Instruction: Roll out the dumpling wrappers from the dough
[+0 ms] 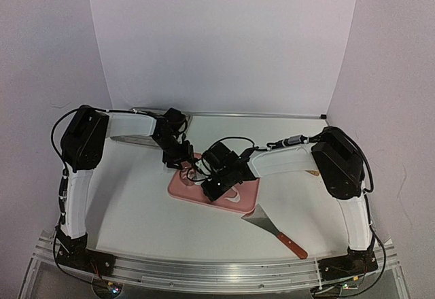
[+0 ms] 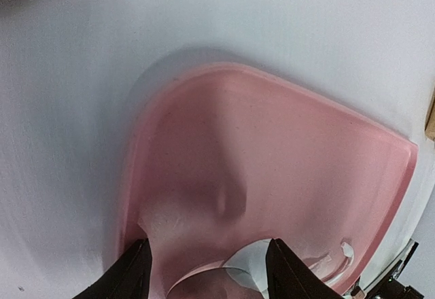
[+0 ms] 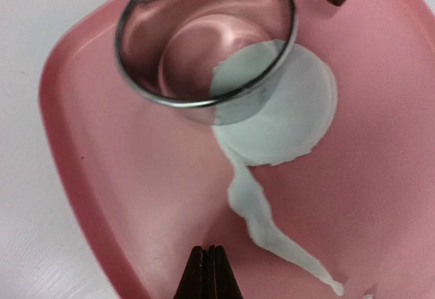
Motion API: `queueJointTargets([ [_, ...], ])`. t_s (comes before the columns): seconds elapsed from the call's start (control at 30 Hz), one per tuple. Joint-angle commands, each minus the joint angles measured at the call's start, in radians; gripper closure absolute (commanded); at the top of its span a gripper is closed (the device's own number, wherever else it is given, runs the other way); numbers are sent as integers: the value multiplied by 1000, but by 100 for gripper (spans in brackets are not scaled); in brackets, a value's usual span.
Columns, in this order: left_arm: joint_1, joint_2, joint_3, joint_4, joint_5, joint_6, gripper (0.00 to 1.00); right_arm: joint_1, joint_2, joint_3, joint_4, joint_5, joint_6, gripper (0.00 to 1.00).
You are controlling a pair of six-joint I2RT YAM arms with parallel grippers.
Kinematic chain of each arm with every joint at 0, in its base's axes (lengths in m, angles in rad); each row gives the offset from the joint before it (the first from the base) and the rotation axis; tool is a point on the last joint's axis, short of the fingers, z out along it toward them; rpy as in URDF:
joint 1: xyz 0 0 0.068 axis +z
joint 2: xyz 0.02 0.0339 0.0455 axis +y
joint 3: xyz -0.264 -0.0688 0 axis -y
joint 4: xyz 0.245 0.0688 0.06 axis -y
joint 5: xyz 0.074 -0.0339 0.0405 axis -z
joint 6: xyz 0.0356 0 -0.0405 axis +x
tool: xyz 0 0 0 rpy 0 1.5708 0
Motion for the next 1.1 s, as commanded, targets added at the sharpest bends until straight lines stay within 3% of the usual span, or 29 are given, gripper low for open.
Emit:
queueJointTargets([
  [0.0, 19, 2, -40, -49, -104, -11, 42, 13, -18, -3, -86, -128, 31, 100],
  [0.3, 15, -31, -65, -30, -100, -12, 42, 11, -71, -7, -94, -61, 89, 99],
  [0.4, 15, -49, -64, -36, -105, -13, 41, -2, -78, -3, -93, -33, 130, 89],
  [0.5, 15, -93, -67, 2, -85, -4, 32, -26, -84, -6, -93, -5, 173, 73],
  [0.67, 15, -148, -33, 37, -48, 33, 20, -53, -77, 14, -92, -7, 205, 54],
  [0.87, 15, -211, -35, 19, -74, 76, 2, -53, -35, 67, -92, -12, 187, 41],
  [1.07, 15, -259, -103, 8, -72, 82, 1, -53, 28, 116, -93, -4, 160, 29],
])
